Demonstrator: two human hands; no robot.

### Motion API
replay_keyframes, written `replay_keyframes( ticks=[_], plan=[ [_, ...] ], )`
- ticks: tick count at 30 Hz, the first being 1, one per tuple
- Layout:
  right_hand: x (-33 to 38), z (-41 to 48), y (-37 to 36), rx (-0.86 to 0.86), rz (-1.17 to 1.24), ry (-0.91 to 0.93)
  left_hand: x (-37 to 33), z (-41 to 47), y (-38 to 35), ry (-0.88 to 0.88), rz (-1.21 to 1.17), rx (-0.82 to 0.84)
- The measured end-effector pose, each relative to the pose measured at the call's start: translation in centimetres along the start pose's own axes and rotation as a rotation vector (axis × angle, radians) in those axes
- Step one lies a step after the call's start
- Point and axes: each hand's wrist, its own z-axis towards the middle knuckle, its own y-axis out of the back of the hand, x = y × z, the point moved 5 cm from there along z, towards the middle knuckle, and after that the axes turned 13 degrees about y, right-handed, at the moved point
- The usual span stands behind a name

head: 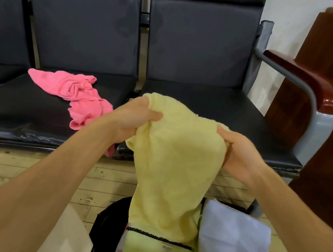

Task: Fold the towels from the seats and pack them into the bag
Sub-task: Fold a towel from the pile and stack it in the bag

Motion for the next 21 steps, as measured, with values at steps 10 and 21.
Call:
replay_keyframes(
  ticks=[10,21],
  plan=[
    [5.0,-0.4,5.5,-0.505,0.208,0.184,0.2,0.1,-5.9,0.033,0.038,0.24],
    [4.9,-0.7,7.6,-0.37,-0.178,0.1,0.3,1.6,-4.1,-0.076,0.698,0.229]
  ],
)
